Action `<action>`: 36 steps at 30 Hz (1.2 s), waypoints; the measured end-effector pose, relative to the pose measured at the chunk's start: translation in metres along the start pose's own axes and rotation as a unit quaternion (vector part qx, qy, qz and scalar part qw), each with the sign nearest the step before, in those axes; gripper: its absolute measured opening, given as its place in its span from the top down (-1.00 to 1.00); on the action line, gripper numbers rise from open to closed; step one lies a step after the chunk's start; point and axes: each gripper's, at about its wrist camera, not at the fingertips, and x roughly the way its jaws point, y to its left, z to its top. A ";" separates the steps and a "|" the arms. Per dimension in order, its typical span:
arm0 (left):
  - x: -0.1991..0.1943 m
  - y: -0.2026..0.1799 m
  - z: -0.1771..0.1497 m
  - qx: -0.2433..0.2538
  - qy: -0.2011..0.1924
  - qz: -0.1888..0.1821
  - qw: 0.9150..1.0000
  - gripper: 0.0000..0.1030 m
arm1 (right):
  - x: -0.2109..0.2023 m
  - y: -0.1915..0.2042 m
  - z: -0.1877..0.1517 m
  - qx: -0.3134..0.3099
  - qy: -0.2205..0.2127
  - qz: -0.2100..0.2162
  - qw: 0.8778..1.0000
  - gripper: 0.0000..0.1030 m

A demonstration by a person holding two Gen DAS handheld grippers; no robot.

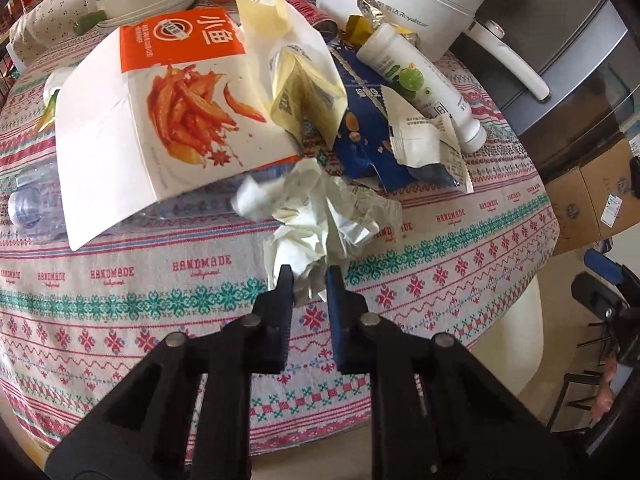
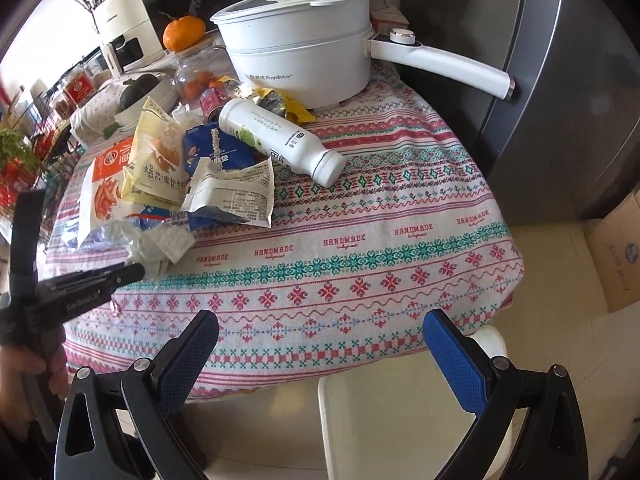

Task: Collect trash
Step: 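Reach the left tool to the crumpled paper and close on it, then grasp the torn white wrapper with the right tool while the left tool holds the crumpled paper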

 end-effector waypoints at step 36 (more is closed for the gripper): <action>-0.067 0.038 -0.017 0.006 -0.072 0.009 0.997 0.79 | 0.130 0.039 0.070 0.111 0.028 0.170 0.979 0.37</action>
